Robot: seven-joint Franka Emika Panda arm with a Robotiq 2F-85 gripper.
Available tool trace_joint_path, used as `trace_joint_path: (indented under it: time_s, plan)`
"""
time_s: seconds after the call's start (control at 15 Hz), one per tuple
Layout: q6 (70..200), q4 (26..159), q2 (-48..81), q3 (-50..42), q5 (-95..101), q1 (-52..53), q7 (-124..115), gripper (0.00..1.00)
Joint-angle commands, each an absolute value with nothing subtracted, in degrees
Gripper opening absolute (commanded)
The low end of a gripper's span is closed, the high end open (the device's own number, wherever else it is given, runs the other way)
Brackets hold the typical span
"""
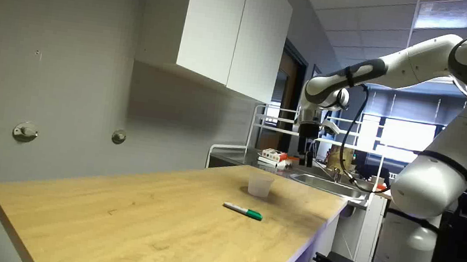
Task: Take the marker from the table and put it in the cup
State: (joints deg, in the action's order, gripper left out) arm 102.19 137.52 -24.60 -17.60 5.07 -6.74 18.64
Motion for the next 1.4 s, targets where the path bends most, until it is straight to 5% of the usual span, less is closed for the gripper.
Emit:
trace_joint_path:
  time_s: [0.0, 1.33]
  plan:
    - [102.2, 137.4, -24.4, -16.6, 4.7, -7.9, 19.0, 1.0]
    - [105.0, 136.4, -21.5, -11.6, 5.8, -6.7, 13.3, 1.0]
